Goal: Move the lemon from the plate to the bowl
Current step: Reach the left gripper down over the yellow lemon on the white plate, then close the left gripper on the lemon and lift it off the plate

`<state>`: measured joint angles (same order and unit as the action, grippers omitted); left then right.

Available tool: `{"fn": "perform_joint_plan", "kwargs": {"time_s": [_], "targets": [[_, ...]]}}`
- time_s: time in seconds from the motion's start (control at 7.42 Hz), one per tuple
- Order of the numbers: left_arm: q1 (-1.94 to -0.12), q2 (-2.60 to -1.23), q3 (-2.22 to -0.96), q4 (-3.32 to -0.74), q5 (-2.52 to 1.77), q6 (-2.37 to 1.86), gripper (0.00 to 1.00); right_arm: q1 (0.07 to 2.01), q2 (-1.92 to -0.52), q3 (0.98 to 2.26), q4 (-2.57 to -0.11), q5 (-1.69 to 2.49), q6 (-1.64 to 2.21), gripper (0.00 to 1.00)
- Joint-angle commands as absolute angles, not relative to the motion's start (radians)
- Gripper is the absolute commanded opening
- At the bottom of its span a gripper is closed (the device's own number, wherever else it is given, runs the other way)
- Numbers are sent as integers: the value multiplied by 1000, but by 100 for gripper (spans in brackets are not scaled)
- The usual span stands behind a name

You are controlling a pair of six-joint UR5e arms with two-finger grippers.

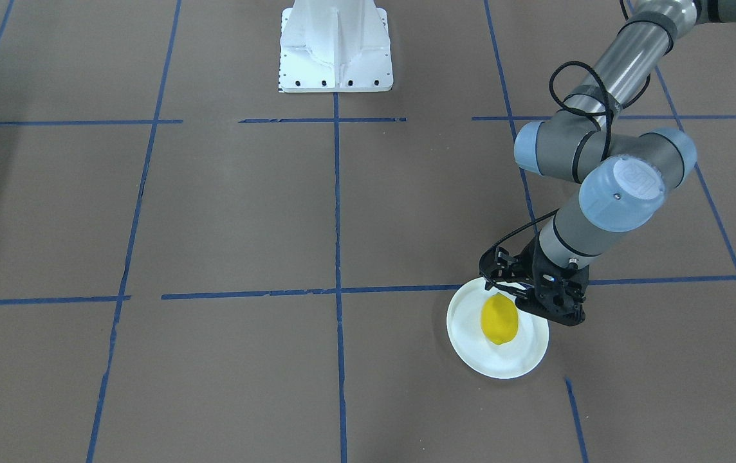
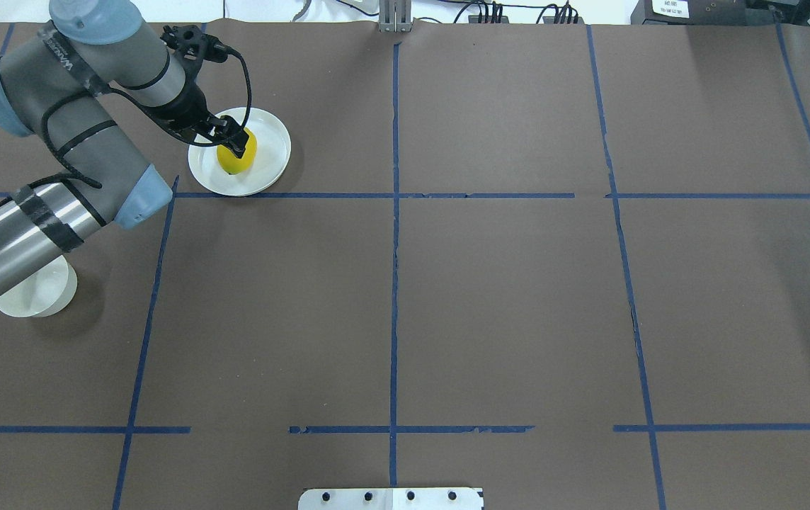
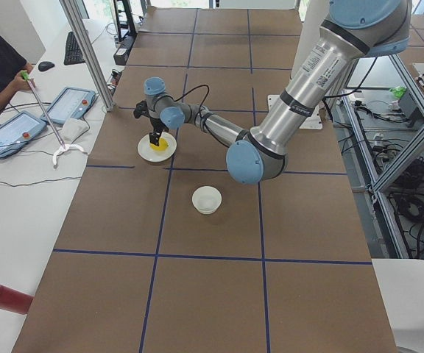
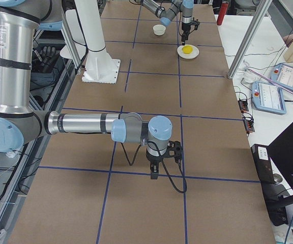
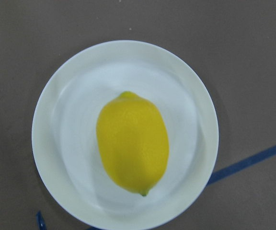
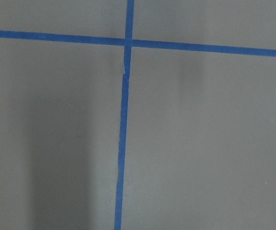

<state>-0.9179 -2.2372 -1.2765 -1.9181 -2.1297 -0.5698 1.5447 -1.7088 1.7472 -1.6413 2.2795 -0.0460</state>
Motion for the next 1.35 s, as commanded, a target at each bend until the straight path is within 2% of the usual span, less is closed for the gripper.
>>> {"fn": "perform_joint_plan", "kwargs": {"time_s": [0.0,0.4,0.81,0.94,1.08,1.21], "targets": [[-916,-2299,-1165,-1960,-2064,-592,99,1545,-1709,1747,-1641,2279,-46,100],[-891,-2304,-1102,-2020,-2052,-604,99,1545,-1709,1747,-1641,2279,-46,100],[-862,-2299,-1098,-2033,-2052,-638,99,1545,-1709,1747,-1641,2279,-46,100],[-861,-2293,-1097,-2033,-2052,-635,93,1545,-1709,1747,-1641,2279,-46,100],[-861,-2293,-1098,-2033,-2052,-631,72,1545,-1709,1747,-1641,2279,-46,100],[-862,-2296,-1098,-2029,-2054,-632,21,1545,-1709,1747,-1641,2279,-46,100]]}}
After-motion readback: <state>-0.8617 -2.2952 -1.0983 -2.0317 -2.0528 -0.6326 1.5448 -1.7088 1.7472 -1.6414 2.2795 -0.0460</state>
